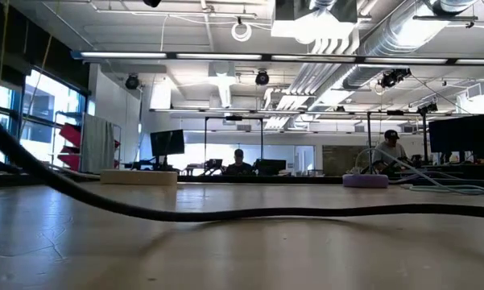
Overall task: Insert USB
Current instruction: Insert the black charger cable into the white charger adapter in the bottom white outlet extension
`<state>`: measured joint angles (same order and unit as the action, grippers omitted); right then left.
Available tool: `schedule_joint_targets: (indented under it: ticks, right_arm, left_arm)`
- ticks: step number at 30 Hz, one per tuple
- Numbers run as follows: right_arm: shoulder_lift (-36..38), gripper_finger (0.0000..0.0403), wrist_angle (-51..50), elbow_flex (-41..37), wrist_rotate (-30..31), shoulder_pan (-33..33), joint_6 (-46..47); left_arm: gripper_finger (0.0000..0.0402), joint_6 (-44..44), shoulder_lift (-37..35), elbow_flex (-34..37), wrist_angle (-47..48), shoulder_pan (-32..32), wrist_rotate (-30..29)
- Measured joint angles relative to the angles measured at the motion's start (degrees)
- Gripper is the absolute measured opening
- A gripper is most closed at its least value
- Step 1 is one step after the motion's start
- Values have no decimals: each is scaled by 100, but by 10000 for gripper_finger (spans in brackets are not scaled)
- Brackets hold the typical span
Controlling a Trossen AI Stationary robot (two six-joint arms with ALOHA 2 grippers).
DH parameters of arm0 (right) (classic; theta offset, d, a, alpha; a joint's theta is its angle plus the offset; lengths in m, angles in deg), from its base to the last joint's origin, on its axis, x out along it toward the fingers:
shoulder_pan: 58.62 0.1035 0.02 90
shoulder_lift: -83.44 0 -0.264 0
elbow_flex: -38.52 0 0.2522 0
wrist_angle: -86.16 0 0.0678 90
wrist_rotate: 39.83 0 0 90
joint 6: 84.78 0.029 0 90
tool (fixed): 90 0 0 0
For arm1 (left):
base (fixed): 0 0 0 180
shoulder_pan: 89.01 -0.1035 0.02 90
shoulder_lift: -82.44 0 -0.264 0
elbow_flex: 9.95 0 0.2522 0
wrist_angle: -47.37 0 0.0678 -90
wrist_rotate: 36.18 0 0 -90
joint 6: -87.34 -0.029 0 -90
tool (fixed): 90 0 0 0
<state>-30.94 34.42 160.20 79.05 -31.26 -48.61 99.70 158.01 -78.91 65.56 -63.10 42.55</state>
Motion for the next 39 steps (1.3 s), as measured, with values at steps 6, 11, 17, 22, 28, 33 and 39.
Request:
schedule_joint_targets:
  ticks: [6, 11, 17, 22, 28, 33, 39]
  right_arm:
    - [-5, 16, -35, 0, -151, 0, 233]
    - [21, 3, -39, -2, -289, -4, 519]
    - [118, 1, -63, -2, -345, 0, 642]
    - [131, 0, -158, -2, -555, 2, 737]
    - [130, 0, -575, -2, -691, 2, 1061]
    - [110, 0, -855, -2, -799, 2, 1308]
    - [104, 0, -793, -2, -809, 2, 1318]
  left_arm:
    - [6, 68, 0, 0, 67, 12, 33]
    - [44, -8, 0, -7, 185, 4, 28]
    - [56, -41, 19, -2, 466, 7, -9]
    - [10, 93, 15, -2, 626, 15, -171]
    - [23, 2, 13, -2, 541, 35, 105]
    - [58, -165, 11, -2, 430, 89, 186]
    - [93, -267, 40, -2, 295, 94, -105]
